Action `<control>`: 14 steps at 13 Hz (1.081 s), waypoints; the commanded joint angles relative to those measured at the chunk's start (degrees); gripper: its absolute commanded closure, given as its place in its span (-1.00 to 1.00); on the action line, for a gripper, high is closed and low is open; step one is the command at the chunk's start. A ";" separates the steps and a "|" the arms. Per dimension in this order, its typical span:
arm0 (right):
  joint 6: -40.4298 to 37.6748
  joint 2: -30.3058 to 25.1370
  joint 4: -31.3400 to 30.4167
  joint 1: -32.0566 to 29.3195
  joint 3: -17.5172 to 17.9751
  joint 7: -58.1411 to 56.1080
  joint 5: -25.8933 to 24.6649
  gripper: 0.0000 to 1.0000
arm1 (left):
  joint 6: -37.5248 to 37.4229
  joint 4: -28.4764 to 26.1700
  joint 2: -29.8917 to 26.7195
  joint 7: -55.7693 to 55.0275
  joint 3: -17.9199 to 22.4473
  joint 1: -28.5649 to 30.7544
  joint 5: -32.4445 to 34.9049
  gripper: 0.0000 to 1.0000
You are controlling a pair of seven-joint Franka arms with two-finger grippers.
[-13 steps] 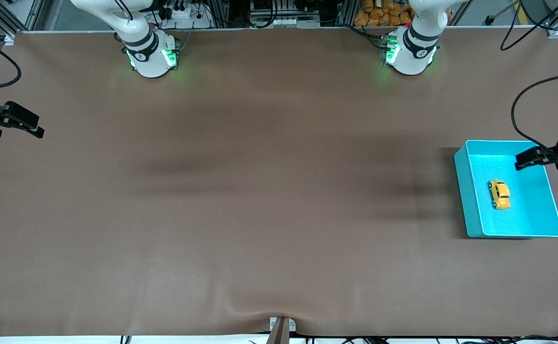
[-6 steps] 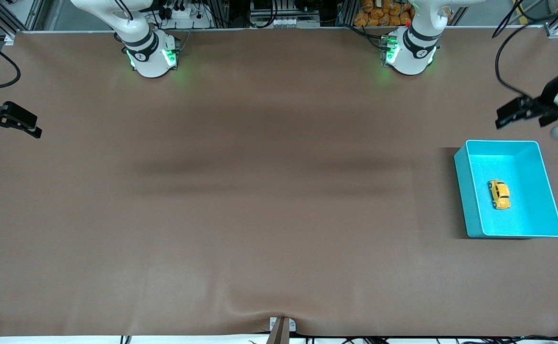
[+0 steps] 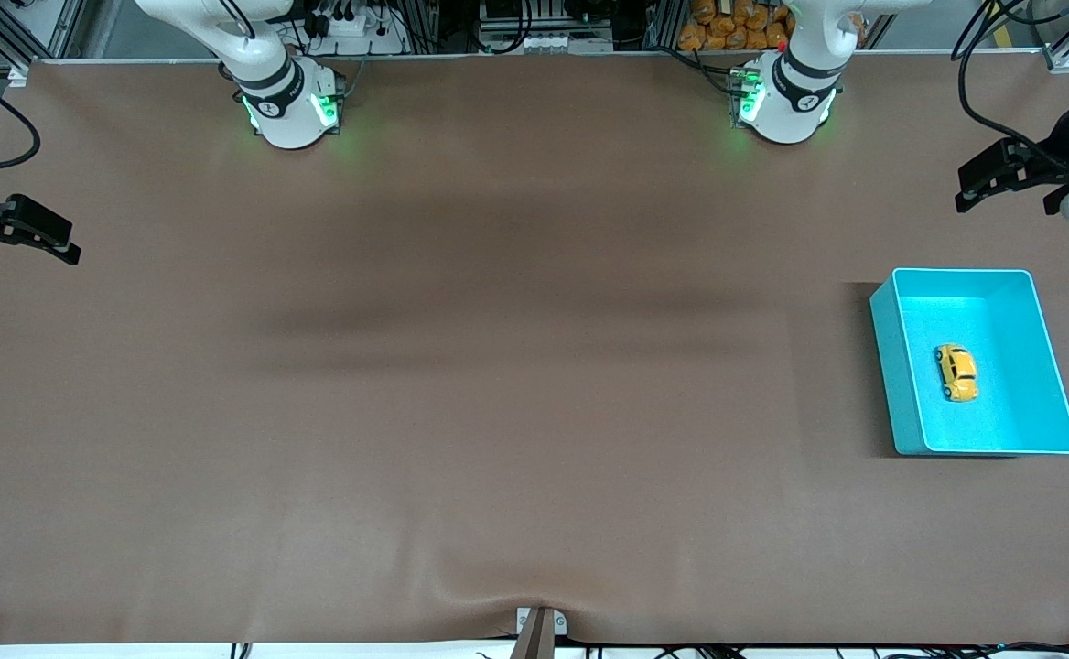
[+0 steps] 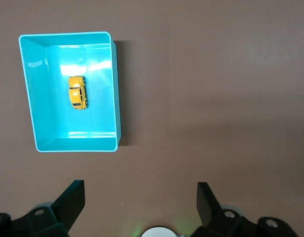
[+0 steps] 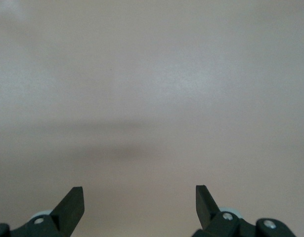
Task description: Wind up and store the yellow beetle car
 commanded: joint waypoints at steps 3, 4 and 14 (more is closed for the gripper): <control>-0.42 0.50 1.18 0.55 -0.26 -0.22 -0.46 -1.00 | -2.79 0.91 -0.94 -2.36 0.19 -0.48 -1.07 -1.00; -0.42 0.58 1.18 0.55 -0.26 -0.22 -0.46 -1.00 | -3.14 1.61 -1.03 -3.25 0.19 -0.30 -1.07 -1.00; -0.42 0.58 1.18 0.63 -0.26 -0.22 -0.37 -1.00 | -5.78 5.40 -0.86 -3.17 0.28 -0.74 -1.07 -1.00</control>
